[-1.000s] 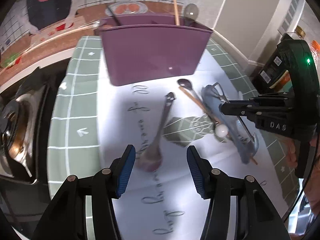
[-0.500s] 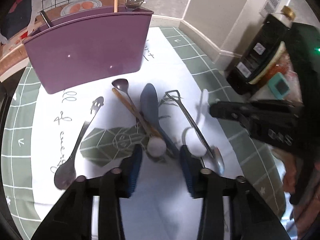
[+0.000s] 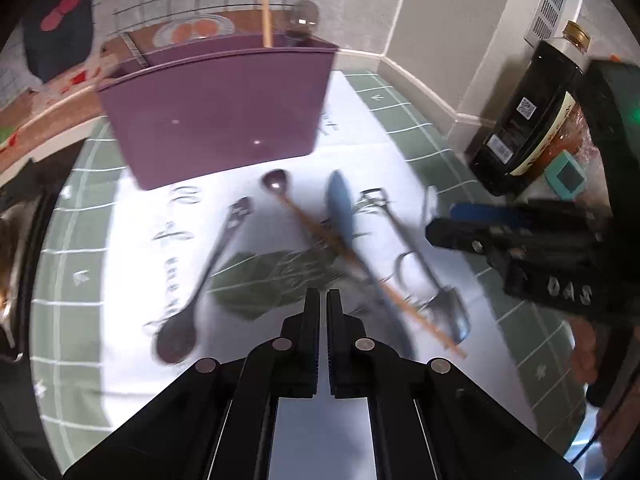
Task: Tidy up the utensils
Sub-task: 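Move the left tool to the white-ball spoon while the right tool approaches the blue spoon, then grasp the white-ball spoon with the left tool while the right tool grasps the blue plastic spoon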
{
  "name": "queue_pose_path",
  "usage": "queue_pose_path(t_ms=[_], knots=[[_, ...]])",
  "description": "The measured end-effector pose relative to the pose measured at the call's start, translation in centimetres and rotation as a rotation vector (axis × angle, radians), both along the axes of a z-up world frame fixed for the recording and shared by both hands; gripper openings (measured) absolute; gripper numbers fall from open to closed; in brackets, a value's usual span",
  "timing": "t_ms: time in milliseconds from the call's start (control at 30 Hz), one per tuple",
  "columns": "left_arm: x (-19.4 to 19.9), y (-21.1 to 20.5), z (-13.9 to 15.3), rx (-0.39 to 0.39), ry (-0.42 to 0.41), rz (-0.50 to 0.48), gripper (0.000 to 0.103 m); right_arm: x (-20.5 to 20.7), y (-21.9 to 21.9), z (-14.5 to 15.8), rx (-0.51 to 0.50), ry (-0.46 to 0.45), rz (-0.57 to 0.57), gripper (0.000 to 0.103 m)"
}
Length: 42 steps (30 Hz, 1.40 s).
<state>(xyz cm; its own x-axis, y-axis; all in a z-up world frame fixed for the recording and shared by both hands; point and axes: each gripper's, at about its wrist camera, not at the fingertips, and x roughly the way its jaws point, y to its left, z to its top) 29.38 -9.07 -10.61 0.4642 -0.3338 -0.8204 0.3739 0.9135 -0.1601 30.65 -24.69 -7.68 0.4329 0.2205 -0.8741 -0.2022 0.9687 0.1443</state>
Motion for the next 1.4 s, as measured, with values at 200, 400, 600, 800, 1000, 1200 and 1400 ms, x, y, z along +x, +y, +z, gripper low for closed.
queue_pose_path(t_ms=[200,400,600,800,1000,1200,1400], knots=[[-0.6,3.3,0.0,-0.018,0.024,0.057,0.005,3.5,3.7,-1.4,0.038,0.026,-0.017,0.051],[-1.1,3.9,0.3,-0.059,0.05,0.033,0.014,6.5,5.7,-3.7,0.009,0.074,-0.046,0.044],[-1.0,1.4,0.4,-0.083,0.017,-0.012,0.051,5.0,4.2,-3.0,0.039,0.081,-0.028,0.007],[0.2,-2.5,-0.9,0.021,-0.011,-0.025,0.049,3.0,0.9,-1.7,0.036,0.058,-0.071,0.007],[0.8,-4.1,-1.9,0.054,-0.015,-0.014,0.036,1.5,-0.7,-1.2,0.033,0.037,-0.081,0.007],[0.3,-4.3,-1.4,0.093,-0.048,-0.031,0.022,0.8,-0.8,-0.9,0.019,0.027,-0.07,0.008],[-1.2,-1.8,0.6,0.09,-0.107,0.016,0.022,0.8,-0.3,-0.7,0.016,0.02,-0.052,0.007]])
